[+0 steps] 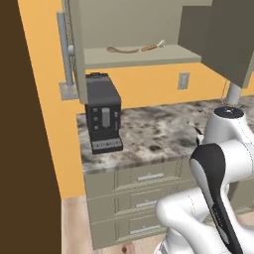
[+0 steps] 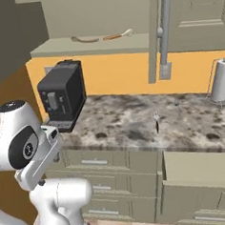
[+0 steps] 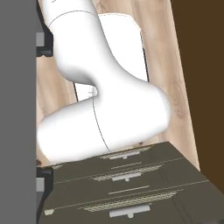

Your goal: Organize the utensils by type. Pick up the wooden spoons from the counter and place them in the open cabinet. Then pick up the metallic utensils from the counter and place them in the open drawer.

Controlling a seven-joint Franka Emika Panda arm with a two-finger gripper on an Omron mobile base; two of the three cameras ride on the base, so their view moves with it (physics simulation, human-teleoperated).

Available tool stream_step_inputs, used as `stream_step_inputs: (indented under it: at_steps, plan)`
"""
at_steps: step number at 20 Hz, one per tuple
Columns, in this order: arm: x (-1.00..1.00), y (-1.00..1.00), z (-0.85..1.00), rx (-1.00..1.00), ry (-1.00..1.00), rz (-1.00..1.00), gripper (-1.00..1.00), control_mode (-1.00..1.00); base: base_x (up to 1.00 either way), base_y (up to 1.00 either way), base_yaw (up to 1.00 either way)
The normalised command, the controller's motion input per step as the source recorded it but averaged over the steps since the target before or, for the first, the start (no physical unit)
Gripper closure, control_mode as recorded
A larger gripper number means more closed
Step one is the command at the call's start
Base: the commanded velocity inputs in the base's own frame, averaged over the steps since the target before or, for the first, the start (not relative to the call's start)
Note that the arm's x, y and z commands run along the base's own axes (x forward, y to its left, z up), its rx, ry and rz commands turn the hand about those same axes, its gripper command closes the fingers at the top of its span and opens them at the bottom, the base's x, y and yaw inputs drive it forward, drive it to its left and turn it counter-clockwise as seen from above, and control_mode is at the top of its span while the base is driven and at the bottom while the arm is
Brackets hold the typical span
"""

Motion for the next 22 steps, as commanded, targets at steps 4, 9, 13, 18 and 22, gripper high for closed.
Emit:
stream_step_inputs:
  at_steps: [4, 9, 13, 18, 22]
  plan:
    - [0.00, 0.00, 0.00, 0.00, 0.00, 0.00, -1.00, 1.00, -0.18, -0.37, -0.33]
    - [0.00, 0.00, 0.00, 0.00, 0.00, 0.00, -1.00, 1.00, -0.05, -0.44, -0.32]
    - [0.00, 0.00, 0.00, 0.00, 0.00, 0.00, -1.00, 1.00, -0.01, -0.37, -0.35]
    - [0.00, 0.00, 0.00, 0.00, 0.00, 0.00, -1.00, 1.00, 0.00, -0.15, -0.35]
    - [0.00, 0.00, 0.00, 0.00, 0.00, 0.00, -1.00, 1.00, -0.01, -0.18, -0.37]
